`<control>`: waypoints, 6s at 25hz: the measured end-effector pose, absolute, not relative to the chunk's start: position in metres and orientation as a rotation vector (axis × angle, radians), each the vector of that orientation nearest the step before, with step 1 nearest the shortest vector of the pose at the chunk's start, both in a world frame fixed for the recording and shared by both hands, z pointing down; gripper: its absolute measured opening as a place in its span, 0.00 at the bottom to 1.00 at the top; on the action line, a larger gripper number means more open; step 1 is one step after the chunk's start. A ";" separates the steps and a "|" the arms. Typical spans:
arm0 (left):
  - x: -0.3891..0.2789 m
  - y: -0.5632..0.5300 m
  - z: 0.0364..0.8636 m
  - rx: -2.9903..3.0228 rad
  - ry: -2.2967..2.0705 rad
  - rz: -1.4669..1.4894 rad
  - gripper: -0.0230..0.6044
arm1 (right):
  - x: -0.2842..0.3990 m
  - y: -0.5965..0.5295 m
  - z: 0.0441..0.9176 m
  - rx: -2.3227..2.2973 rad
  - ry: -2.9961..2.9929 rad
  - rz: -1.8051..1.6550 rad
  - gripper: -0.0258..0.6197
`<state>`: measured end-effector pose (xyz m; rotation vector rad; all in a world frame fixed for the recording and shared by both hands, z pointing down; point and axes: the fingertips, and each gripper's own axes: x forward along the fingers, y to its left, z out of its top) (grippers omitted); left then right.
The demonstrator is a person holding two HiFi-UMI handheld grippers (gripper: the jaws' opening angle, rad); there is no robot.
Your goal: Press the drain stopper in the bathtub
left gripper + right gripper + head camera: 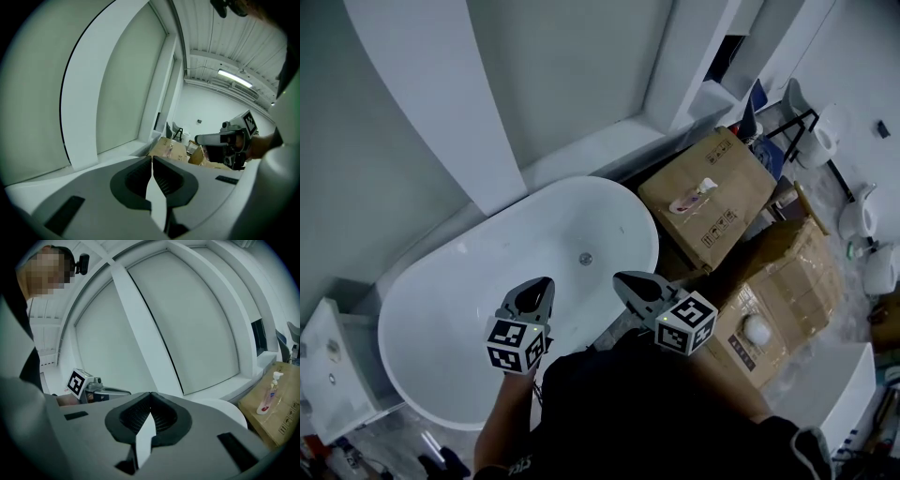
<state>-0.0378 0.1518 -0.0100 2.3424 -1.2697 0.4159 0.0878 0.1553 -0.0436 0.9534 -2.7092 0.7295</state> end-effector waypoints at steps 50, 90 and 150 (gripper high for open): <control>-0.042 -0.038 0.442 1.826 -1.220 0.606 0.08 | 0.055 -0.048 0.512 0.481 -2.163 0.920 0.06; -0.040 -0.042 0.798 1.558 -1.161 0.606 0.08 | 0.072 -0.079 0.879 0.223 -1.713 0.420 0.07; -0.070 0.124 0.108 2.065 -1.343 0.364 0.08 | 0.063 0.103 0.075 0.781 -2.435 0.427 0.06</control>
